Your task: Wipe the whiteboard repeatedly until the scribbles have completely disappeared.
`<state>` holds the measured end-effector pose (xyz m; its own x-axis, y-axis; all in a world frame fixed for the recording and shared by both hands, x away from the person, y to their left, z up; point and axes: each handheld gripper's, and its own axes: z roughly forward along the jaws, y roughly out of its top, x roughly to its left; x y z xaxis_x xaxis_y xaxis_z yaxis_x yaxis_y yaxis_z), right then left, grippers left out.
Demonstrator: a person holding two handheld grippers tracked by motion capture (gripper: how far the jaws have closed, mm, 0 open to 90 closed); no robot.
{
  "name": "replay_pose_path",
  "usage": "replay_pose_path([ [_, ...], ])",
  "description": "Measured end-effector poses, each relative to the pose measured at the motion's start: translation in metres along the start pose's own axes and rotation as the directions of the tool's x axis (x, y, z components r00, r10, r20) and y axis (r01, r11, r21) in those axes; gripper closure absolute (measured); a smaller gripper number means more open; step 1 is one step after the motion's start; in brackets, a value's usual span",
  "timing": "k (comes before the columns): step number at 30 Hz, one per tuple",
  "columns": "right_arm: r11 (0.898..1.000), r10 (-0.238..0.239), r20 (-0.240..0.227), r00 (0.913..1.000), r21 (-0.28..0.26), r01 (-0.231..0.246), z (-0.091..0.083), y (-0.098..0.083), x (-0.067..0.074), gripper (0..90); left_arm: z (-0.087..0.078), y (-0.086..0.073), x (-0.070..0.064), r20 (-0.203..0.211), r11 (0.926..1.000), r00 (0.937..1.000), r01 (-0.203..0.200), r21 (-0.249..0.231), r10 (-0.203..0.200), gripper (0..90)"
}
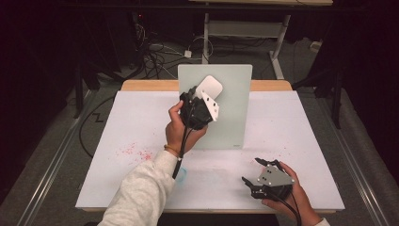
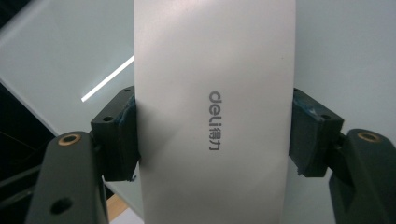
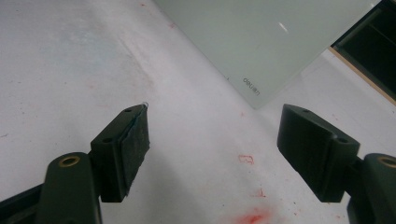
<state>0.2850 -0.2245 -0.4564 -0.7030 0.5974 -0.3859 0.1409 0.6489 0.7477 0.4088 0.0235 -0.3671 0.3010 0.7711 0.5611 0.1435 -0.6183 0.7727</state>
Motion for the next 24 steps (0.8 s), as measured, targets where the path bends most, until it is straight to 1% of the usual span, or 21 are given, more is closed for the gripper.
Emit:
replay_pose_path([
  [3, 1.000, 0.000, 0.007, 1.0000, -0.002, 0.000, 0.000, 0.000, -0.001, 25.8, -0.002, -0.013, -0.002, 0.010, 0.9997, 0.9997, -0.021, 0.011, 0.021, 29.1],
  [5, 1.000, 0.001, 0.006, 1.0000, -0.004, -0.001, 0.000, 0.000, -0.001, 25.8, -0.004, -0.019, -0.002, 0.025, 0.9997, 0.9995, -0.018, 0.019, 0.017, 29.1],
  [10, 1.000, -0.001, 0.004, 1.0000, 0.001, 0.001, 0.000, 0.000, 0.000, 25.8, -0.006, -0.033, -0.003, 0.041, 0.9984, 0.9985, -0.037, 0.042, 0.035, 29.1],
  [11, 1.000, -0.001, 0.002, 1.0000, -0.001, 0.001, 0.000, 0.000, 0.000, 25.7, -0.007, -0.036, -0.002, 0.049, 0.9983, 0.9982, -0.037, 0.046, 0.034, 29.1],
  [13, 1.000, 0.001, 0.005, 1.0000, -0.001, -0.001, 0.000, 0.000, 0.000, 25.6, -0.009, -0.042, -0.001, 0.069, 0.9984, 0.9974, -0.023, 0.052, 0.020, 29.1],
  [15, 1.000, 0.004, 0.007, 1.0000, -0.003, -0.004, 0.000, 0.000, 0.000, 25.6, -0.011, -0.049, 0.001, 0.081, 0.9978, 0.9964, -0.028, 0.059, 0.024, 29.1],
  [17, 1.000, 0.002, 0.006, 1.0000, 0.000, -0.002, 0.000, 0.000, 0.000, 25.6, -0.013, -0.056, 0.004, 0.091, 0.9969, 0.9953, -0.042, 0.066, 0.036, 29.1],
  [19, 1.000, -0.001, 0.006, 1.0000, 0.000, 0.001, 0.000, 0.000, 0.000, 25.6, -0.014, -0.063, 0.008, 0.099, 0.9973, 0.9948, -0.030, 0.068, 0.023, 29.1],
  [24, 1.000, -0.004, 0.008, 1.0000, -0.004, 0.004, 0.000, 0.001, 0.000, 25.6, -0.020, -0.071, 0.019, 0.144, 0.9973, 0.9895, -0.006, 0.073, -0.004, 29.1],
])
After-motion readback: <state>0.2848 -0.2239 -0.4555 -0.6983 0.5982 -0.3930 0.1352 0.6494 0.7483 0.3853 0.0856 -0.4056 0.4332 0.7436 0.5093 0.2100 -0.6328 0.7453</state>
